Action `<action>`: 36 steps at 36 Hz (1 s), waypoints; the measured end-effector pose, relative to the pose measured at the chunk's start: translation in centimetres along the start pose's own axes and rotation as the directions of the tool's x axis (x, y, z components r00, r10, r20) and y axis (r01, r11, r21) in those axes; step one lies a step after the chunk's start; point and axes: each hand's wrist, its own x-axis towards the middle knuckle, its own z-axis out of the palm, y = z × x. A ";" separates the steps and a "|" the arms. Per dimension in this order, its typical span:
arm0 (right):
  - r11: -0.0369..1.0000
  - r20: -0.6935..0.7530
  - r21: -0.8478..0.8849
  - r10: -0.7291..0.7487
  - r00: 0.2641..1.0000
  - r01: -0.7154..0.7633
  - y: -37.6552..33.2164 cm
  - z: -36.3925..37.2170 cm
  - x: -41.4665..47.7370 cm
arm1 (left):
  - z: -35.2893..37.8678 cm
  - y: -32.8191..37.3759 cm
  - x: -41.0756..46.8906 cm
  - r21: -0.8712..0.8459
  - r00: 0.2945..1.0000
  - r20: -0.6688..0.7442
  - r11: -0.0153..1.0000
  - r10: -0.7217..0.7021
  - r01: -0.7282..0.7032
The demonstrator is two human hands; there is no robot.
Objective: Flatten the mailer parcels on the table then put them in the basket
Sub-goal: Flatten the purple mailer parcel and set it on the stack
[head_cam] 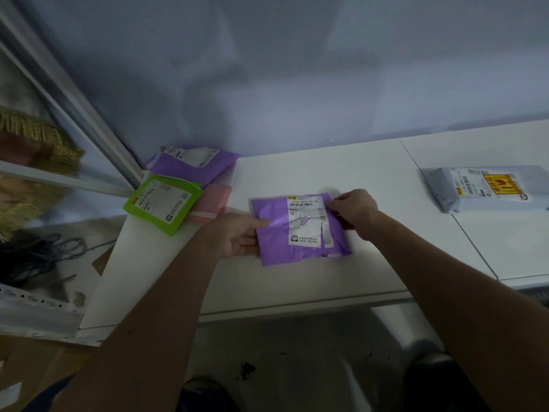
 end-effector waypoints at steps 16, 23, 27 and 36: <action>0.503 0.156 -0.522 -0.737 0.657 0.688 -1.8 6.0 -1.3 | 8.5 1.2 1.6 0.520 0.507 -0.183 0.521 0.842 -0.678; 0.392 0.351 -0.652 -0.602 0.717 0.649 0.5 6.1 -0.9 | 9.3 -0.7 4.1 0.460 0.631 -0.180 0.631 0.755 -0.624; 0.374 0.345 -0.673 -0.605 0.717 0.639 1.5 6.2 -0.9 | 8.7 -1.7 4.8 0.652 0.620 -0.058 0.500 0.783 -0.570; 0.416 0.335 -0.638 -0.608 0.720 0.648 1.7 6.4 -1.1 | 8.4 -2.4 6.4 0.908 0.705 -0.064 0.334 0.706 -0.252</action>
